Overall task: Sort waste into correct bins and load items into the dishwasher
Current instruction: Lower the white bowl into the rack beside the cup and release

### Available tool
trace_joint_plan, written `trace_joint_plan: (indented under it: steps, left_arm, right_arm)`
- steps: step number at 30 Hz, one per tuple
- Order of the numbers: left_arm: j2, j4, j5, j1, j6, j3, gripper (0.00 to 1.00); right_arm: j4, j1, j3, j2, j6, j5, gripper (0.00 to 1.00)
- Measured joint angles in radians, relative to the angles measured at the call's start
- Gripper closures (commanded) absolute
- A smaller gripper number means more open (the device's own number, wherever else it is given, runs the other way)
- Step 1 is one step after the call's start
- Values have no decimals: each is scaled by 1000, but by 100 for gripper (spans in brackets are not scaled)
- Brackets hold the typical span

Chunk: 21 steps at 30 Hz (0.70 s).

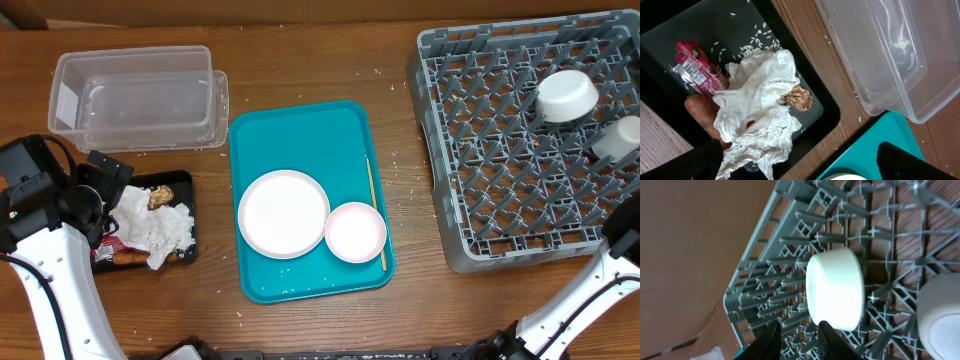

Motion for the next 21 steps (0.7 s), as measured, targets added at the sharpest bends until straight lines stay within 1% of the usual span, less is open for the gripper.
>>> trace_joint_plan:
  steps: [6,9,12,17,21]
  left_arm:
    - [0,0,0,0,0,0,0]
    - [0,0,0,0,0,0,0]
    - [0,0,0,0,0,0,0]
    - [0,0,0,0,0,0,0]
    - [0,0,0,0,0,0,0]
  right_arm:
    - [-27,29,46,-29,11,71,73]
    - [-37,76,48,-45,12,153,81]
    - [-32,143,46,-47,14,279,86]
    - [26,262,-13,-46,14,492,89]
    - [101,306,-113,-45,14,615,90]
